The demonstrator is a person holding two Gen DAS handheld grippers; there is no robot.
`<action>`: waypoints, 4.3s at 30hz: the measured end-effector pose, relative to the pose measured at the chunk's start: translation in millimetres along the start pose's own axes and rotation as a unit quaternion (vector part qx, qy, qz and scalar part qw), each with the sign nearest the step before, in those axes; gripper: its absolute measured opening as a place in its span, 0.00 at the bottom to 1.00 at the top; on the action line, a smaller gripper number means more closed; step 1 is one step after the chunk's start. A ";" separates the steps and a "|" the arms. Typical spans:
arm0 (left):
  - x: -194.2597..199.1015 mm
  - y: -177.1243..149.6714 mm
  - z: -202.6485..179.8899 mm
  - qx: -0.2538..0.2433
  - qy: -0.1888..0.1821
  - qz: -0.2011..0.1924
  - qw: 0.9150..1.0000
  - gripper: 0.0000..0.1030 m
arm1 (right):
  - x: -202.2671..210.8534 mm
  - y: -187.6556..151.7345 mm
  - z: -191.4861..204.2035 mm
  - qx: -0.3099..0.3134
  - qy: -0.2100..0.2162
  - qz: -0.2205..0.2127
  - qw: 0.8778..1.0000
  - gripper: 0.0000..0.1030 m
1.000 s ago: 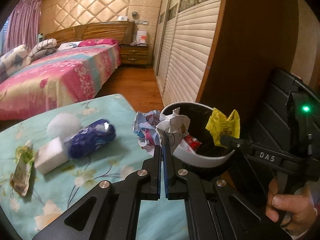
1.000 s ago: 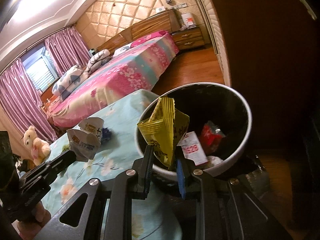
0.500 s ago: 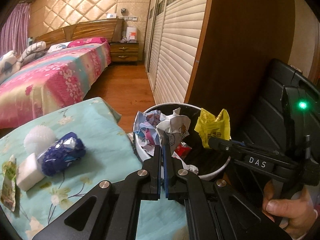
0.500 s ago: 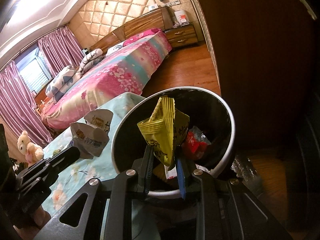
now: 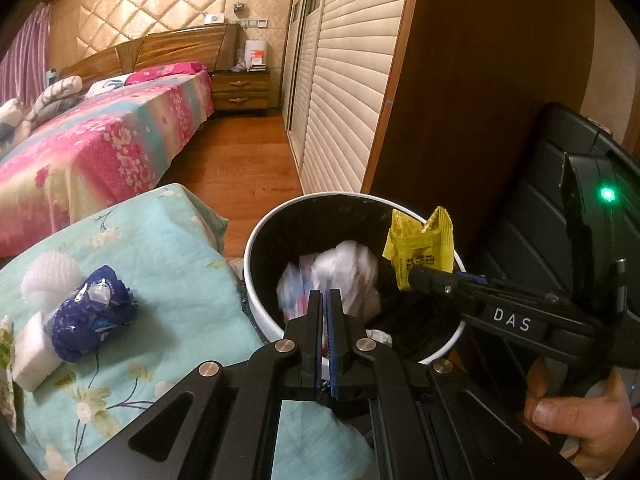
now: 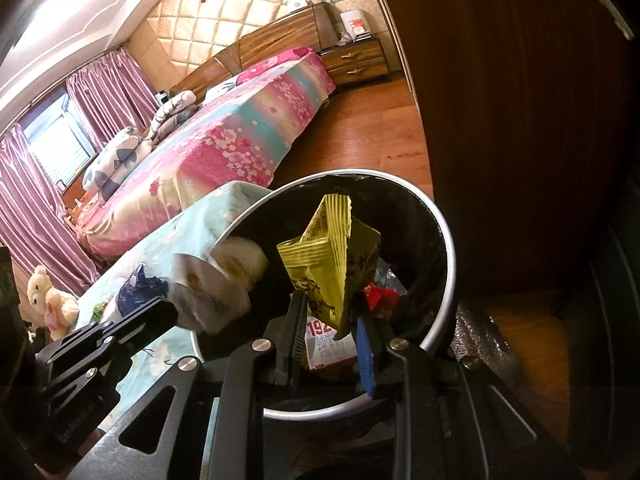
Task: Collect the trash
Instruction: 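Carry both items over the bin and open both tools to drop them in, then move both open tools back toward the green pouch and blue plastic bag, then grasp the green juice pouch with the left tool while the right tool grasps the blue plastic bag, then carry the green pouch and blue bag over the trash bin with both tools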
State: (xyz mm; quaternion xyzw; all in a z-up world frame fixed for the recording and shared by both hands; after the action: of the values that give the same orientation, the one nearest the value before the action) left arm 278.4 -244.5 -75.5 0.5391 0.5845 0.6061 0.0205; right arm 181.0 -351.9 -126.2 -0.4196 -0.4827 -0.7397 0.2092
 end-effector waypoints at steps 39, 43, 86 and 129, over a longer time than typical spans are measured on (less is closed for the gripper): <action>137.8 -94.4 75.2 0.111 0.121 -0.039 0.986 0.57 | 31.6 -53.8 131.5 0.083 0.095 -0.018 0.992 0.88; 155.1 -105.2 87.8 0.132 0.137 -0.042 0.981 0.57 | 26.4 -67.7 154.2 0.098 0.108 -0.004 0.989 0.88; 171.1 -83.0 258.6 0.190 0.211 -0.028 0.958 0.69 | -74.2 -49.5 242.2 0.012 0.117 0.090 0.989 0.88; 153.6 -87.3 128.9 0.099 0.080 -0.035 0.991 0.29 | 17.7 -57.0 146.7 0.054 0.120 0.027 0.991 0.44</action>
State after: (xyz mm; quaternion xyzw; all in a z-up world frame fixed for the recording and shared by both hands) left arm 248.7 -27.9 -76.7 0.4674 0.6598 0.5855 -0.0583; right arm 191.8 -194.3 -115.7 -0.3291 -0.4822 -0.7512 0.3082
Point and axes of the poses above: each gripper's, at about its wrist camera, not at the fingertips, and x roughly against the way its jaws point, z to its left, y to its top, the point moved 10 cm from there along -x, roughly the way its jaws point, and after that the axes turned 11 degrees about -y, right-handed, at the moved point
